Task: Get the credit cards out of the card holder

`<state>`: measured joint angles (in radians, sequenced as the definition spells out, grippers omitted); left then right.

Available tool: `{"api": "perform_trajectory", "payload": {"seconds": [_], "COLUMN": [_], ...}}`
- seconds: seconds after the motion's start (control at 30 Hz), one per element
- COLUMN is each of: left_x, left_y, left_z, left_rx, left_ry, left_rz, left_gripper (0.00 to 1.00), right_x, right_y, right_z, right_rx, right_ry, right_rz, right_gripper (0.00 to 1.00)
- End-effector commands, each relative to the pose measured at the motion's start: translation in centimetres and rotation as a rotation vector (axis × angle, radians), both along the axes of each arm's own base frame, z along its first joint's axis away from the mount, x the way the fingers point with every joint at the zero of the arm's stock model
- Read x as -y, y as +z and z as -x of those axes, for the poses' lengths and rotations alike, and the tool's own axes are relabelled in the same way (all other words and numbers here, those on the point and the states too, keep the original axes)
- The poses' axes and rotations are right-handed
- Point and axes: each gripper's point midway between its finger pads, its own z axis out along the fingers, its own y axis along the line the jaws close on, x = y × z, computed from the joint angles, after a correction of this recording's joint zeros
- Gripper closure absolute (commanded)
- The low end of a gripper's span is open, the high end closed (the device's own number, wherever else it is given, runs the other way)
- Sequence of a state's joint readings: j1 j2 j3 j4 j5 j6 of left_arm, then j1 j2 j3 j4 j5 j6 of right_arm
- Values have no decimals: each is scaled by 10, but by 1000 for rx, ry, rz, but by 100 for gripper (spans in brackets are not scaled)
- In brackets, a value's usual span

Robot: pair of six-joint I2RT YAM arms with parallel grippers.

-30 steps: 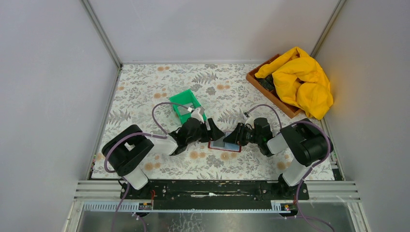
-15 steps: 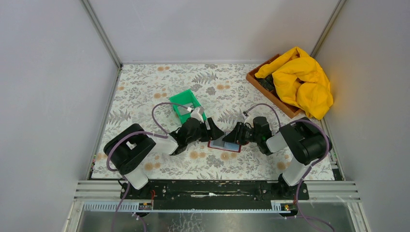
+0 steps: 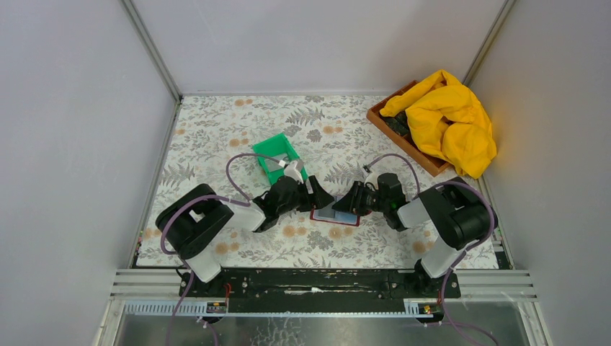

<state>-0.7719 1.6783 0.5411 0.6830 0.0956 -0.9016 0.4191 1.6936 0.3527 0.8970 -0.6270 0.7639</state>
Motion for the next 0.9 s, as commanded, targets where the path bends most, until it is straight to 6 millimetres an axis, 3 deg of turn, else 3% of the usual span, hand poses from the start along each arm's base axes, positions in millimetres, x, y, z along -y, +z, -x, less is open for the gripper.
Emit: {"api": "perform_trajectory", "payload": {"seconds": [0.0,0.6,0.87], "left_x": [-12,-5,-2], "left_y": [-34,-40,-39], "left_z": [18,24,25], "left_rx": [-85,-92,-91], "left_ry": [-26,-48,-58], "left_rz": [-77,-89,-84], "left_gripper": [17,17,17], "right_x": [-5,-10,-10], "right_y": [22,35,31], "right_z": [-10,-7,-6], "right_rx": [69,75,66], "right_ry": [-6,-3,2], "right_rz": [-20,-96,-93], "right_gripper": [64,64,64]}}
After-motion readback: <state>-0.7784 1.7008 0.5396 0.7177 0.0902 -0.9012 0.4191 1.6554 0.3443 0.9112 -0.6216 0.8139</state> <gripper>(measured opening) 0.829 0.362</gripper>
